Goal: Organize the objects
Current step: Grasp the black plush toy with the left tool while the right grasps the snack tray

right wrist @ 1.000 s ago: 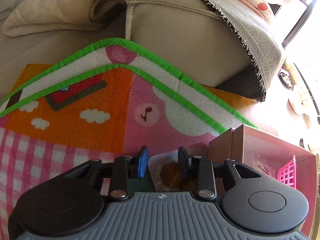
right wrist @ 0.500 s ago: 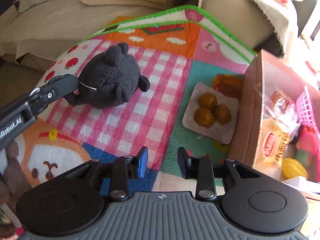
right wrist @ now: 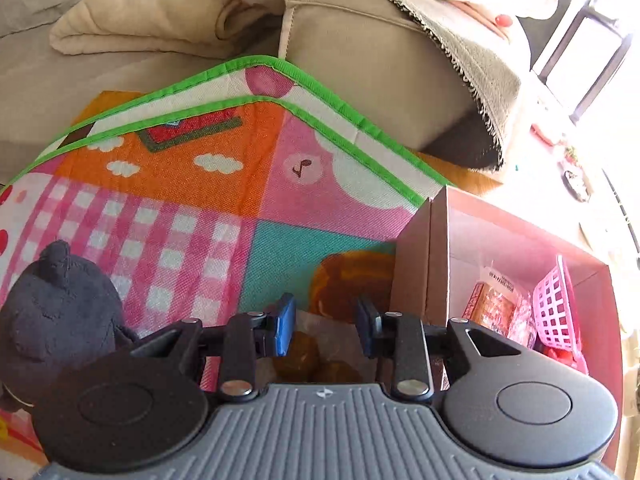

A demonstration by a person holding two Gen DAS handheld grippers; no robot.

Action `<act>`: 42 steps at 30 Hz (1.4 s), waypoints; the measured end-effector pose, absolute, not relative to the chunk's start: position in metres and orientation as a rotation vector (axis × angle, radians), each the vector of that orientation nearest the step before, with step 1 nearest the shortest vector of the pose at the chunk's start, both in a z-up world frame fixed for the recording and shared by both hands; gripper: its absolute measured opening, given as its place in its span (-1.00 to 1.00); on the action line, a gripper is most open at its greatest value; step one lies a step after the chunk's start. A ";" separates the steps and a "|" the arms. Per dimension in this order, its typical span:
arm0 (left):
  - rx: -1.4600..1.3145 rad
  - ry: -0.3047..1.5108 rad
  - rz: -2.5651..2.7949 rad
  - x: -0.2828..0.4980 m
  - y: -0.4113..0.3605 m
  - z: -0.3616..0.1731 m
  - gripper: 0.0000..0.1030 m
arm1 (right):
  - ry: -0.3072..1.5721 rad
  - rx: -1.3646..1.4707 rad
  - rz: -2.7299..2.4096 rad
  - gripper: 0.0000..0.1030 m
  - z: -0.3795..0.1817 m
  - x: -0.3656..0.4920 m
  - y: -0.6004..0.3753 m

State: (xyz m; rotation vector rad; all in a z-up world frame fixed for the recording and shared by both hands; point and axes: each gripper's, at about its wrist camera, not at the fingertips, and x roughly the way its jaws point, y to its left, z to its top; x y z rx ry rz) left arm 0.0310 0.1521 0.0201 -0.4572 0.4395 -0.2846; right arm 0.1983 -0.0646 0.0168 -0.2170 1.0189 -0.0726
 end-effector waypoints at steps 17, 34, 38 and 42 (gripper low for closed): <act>-0.399 0.448 -0.286 0.026 0.137 0.025 -0.80 | 1.000 -0.241 0.201 -0.20 0.018 0.024 -0.064; -0.062 0.525 -0.500 -0.061 0.056 0.064 -0.78 | 0.715 -0.029 0.007 1.00 0.005 -0.071 -0.180; -0.108 0.463 -0.417 -0.065 0.068 0.083 -0.76 | 0.695 0.092 -0.021 1.00 -0.007 -0.067 -0.200; -0.108 0.483 -0.335 -0.053 0.068 0.091 -0.76 | 0.677 0.196 0.007 1.00 -0.009 -0.072 -0.215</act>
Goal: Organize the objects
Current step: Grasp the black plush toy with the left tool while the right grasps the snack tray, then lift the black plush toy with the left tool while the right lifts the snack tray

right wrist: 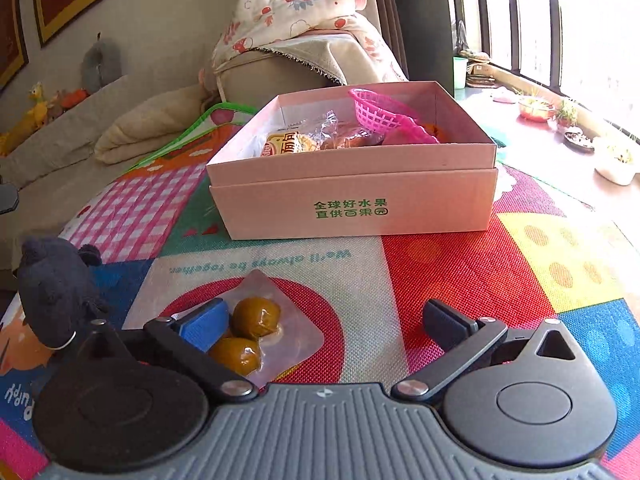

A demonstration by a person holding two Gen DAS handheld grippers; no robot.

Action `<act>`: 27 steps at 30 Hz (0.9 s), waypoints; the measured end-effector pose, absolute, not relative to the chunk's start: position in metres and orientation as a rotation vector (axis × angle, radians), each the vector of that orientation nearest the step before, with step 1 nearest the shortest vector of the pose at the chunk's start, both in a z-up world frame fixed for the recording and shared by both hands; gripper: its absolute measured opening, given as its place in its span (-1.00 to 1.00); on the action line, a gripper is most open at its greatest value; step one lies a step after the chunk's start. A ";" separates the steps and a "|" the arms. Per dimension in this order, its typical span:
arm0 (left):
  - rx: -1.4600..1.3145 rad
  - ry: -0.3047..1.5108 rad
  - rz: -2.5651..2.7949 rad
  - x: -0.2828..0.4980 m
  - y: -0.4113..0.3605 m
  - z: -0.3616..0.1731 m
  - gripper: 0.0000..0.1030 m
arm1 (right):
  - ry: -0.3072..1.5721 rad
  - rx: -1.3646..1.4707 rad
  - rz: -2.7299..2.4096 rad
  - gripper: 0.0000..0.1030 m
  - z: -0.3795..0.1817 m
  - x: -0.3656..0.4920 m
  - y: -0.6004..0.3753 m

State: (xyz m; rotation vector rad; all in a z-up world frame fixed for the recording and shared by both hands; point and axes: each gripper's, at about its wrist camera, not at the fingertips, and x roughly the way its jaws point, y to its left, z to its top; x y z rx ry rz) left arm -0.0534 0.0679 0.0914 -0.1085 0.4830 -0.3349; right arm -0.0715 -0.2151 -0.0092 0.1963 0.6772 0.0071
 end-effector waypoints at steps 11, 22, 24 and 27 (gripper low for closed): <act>-0.422 0.726 -0.189 -0.074 0.119 0.052 -0.73 | 0.649 0.299 0.039 1.00 -0.011 -0.074 -0.226; 0.009 0.865 -0.293 -0.075 0.054 0.024 0.60 | 0.653 0.291 0.037 1.00 -0.011 -0.075 -0.226; 0.045 0.863 -0.315 -0.075 0.046 0.020 0.78 | 0.654 0.290 0.037 1.00 -0.011 -0.075 -0.226; -0.065 0.842 -0.331 -0.074 0.049 0.025 0.74 | 0.653 0.292 0.038 1.00 -0.011 -0.075 -0.227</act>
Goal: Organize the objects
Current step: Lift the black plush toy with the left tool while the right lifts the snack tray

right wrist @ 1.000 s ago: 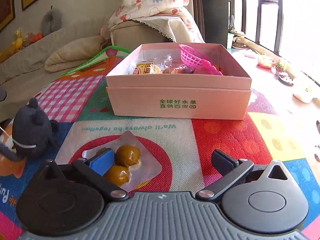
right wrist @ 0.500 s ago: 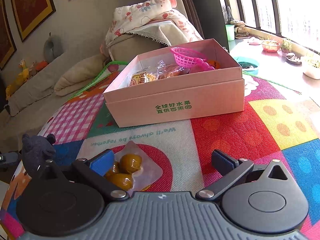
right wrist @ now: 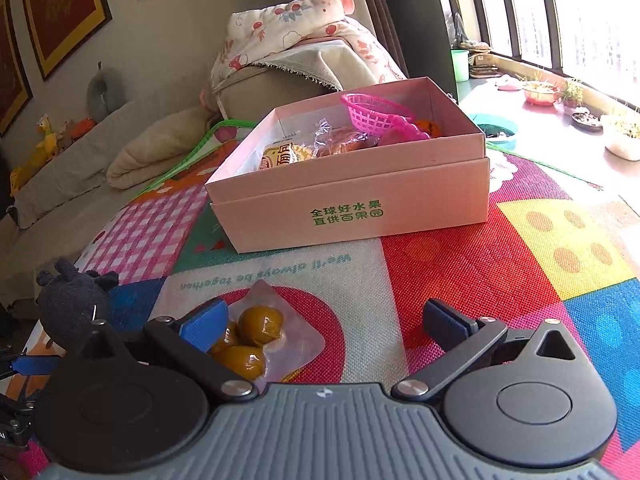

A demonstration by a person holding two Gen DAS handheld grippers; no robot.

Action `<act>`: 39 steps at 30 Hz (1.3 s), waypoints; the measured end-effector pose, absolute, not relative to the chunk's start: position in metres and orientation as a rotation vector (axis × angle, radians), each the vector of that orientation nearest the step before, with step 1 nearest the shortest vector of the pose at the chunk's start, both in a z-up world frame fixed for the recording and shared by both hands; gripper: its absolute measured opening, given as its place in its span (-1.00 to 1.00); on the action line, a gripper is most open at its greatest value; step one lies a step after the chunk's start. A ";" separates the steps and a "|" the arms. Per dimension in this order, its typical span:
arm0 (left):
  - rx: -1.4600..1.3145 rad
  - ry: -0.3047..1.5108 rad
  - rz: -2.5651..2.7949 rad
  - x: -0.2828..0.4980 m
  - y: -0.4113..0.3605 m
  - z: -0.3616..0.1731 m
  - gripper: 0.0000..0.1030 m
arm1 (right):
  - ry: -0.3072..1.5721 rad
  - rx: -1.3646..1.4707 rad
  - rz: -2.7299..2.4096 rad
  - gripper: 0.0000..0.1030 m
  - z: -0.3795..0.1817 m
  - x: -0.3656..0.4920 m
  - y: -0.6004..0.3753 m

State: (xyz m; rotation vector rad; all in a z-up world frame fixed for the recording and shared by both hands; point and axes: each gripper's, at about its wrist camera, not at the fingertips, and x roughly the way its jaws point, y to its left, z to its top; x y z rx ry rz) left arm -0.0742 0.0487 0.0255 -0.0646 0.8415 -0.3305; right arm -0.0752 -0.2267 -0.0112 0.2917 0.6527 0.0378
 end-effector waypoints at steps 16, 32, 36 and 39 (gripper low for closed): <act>-0.281 0.652 -0.114 0.031 0.051 0.050 0.70 | 0.682 0.197 0.008 1.00 -0.012 -0.071 -0.212; -0.056 0.672 -0.353 0.003 0.020 0.044 0.43 | 0.759 -0.059 0.234 1.00 -0.008 -0.060 -0.182; -0.028 0.658 -0.371 -0.008 0.017 0.042 0.44 | 0.768 -0.109 0.266 1.00 -0.006 -0.054 -0.171; -0.013 0.650 -0.364 -0.011 0.015 0.042 0.44 | 0.776 -0.123 0.267 0.92 -0.006 -0.053 -0.164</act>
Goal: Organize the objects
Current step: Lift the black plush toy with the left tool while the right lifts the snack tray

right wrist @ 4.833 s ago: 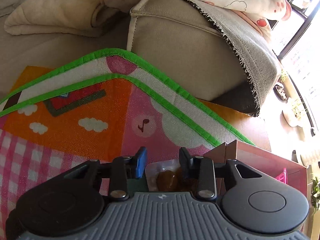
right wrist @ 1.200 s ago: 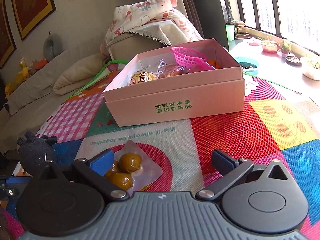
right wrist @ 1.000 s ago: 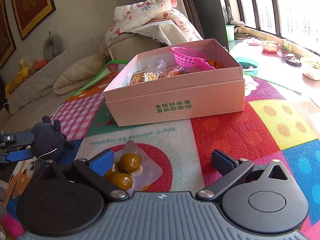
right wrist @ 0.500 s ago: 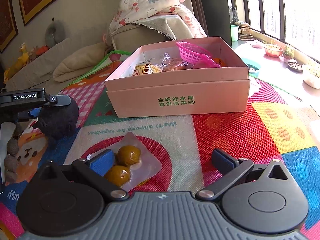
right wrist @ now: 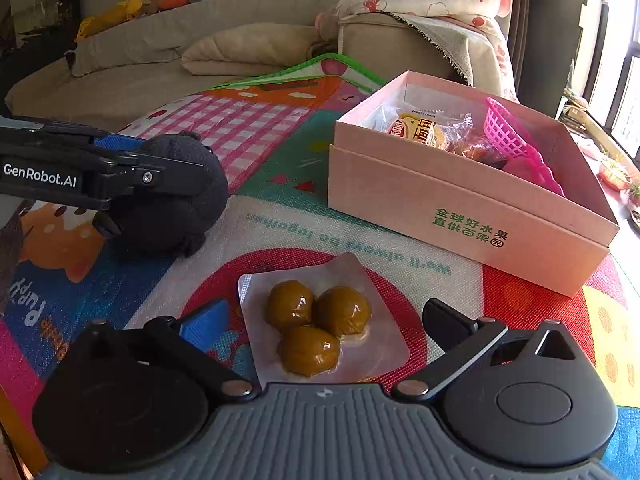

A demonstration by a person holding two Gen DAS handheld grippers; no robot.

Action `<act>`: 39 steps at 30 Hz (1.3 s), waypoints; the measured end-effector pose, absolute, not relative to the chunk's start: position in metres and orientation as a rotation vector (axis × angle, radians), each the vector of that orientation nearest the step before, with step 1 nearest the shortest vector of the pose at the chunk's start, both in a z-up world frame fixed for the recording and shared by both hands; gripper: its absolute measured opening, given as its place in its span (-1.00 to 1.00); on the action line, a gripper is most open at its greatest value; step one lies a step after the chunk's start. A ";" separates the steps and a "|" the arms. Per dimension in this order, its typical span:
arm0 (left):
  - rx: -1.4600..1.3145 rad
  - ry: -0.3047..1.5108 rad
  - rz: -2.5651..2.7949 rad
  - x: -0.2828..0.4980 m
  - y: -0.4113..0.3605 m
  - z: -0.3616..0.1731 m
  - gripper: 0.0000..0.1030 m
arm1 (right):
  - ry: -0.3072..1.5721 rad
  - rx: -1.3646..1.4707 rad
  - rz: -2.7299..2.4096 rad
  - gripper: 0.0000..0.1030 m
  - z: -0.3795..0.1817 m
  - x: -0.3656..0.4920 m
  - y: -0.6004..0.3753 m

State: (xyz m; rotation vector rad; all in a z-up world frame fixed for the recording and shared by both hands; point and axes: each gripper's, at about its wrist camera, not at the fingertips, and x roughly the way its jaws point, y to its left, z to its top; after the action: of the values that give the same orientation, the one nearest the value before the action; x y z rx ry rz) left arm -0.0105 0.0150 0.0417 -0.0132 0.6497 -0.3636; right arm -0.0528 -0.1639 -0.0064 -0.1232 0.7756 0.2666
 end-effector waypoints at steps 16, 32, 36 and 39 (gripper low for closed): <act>-0.016 0.646 -0.338 -0.022 0.016 0.043 0.45 | 0.705 -0.170 0.213 -0.37 0.026 -0.113 -0.176; 0.061 0.617 -0.337 -0.032 0.004 0.040 0.46 | 0.742 -0.077 0.289 0.68 0.000 -0.097 -0.173; 0.062 0.614 -0.340 -0.033 0.004 0.040 0.46 | 0.724 -0.117 0.310 0.18 -0.001 -0.099 -0.166; 0.061 0.605 -0.336 -0.033 0.003 0.039 0.46 | 0.706 -0.149 0.295 0.18 0.005 -0.108 -0.164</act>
State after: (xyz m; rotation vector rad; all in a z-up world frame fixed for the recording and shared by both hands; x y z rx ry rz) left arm -0.0330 0.0034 0.0390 0.0613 0.6051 -0.3359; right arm -0.1075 -0.1635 0.0051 -0.1489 0.7065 0.2947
